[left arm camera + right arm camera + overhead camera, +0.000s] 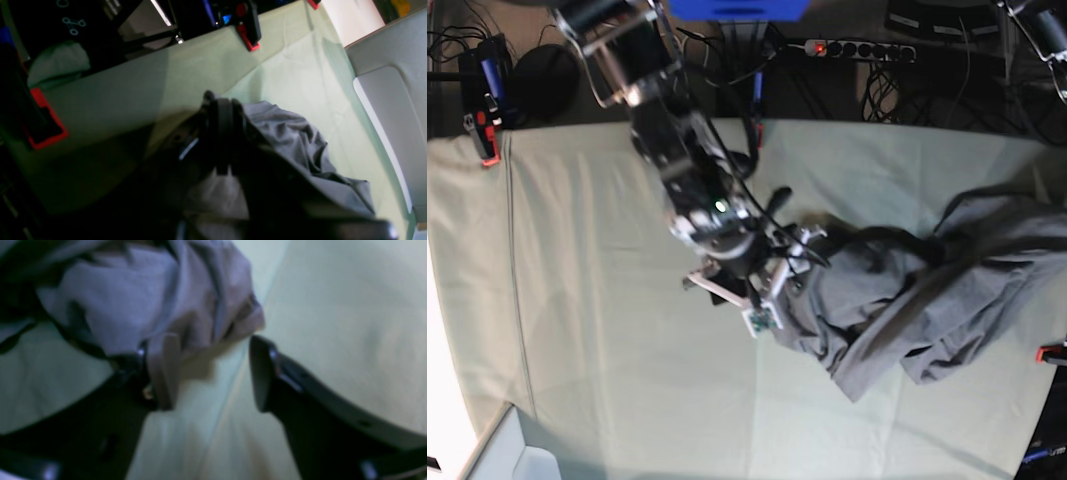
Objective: Layout the t-shirt on the table in an organized manner, then fold the t-shirt properly
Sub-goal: 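Grasp the shirt edge with the right gripper near the left gripper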
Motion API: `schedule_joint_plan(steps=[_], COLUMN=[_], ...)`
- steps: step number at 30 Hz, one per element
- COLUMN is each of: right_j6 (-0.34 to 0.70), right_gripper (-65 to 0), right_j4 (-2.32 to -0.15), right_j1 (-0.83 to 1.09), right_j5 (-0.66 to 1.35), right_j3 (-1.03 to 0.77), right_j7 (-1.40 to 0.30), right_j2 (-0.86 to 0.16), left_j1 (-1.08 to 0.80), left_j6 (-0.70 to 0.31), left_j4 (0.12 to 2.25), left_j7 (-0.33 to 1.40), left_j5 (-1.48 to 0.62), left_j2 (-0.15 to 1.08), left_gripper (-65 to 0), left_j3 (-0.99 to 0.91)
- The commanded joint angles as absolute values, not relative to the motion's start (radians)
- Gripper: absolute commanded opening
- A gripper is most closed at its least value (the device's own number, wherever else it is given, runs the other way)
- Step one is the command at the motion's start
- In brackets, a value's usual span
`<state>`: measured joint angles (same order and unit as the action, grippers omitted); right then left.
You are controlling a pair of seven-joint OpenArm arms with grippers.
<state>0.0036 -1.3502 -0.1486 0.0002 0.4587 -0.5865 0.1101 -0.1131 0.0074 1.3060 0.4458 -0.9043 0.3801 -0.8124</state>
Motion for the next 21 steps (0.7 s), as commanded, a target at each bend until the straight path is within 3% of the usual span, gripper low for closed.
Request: schedule_joint_plan(steps=[1,7,15,18,21], right_j6=[0.007,0.007,0.005,0.005,0.005], right_gripper=[-26.4,-24.9,-25.6,-30.7,-42.3], right_j4=[-1.317,-1.089,-0.949,-0.898,-0.835], right_j1=[-0.196,-0.306,-0.312,-0.326,-0.358], right_j5=[-0.001,-0.001,-0.004,-0.005,-0.004], right_j3=[0.456,0.510,0.605,0.605,0.604], right_j7=[-0.575,-0.492,-0.294,-0.245,-0.226], right_j2=[0.128,0.153,0.151,0.150,0.133], left_j1=[-0.101,-0.099,-0.099,-0.099,-0.074], left_j6=[0.001,0.001,0.001,0.001,0.001], left_j4=[1.331,1.325,1.333,1.333,1.333], left_j7=[0.424,0.424,0.424,0.424,0.424], left_j5=[-0.915,-0.915,-0.915,-0.918,-0.915], left_j2=[0.417,0.433,0.435,0.435,0.430], left_gripper=[-64.9,-64.9,-64.9,-64.9,-64.9], left_j3=[-0.819,-0.814,-0.816,-0.816,-0.814])
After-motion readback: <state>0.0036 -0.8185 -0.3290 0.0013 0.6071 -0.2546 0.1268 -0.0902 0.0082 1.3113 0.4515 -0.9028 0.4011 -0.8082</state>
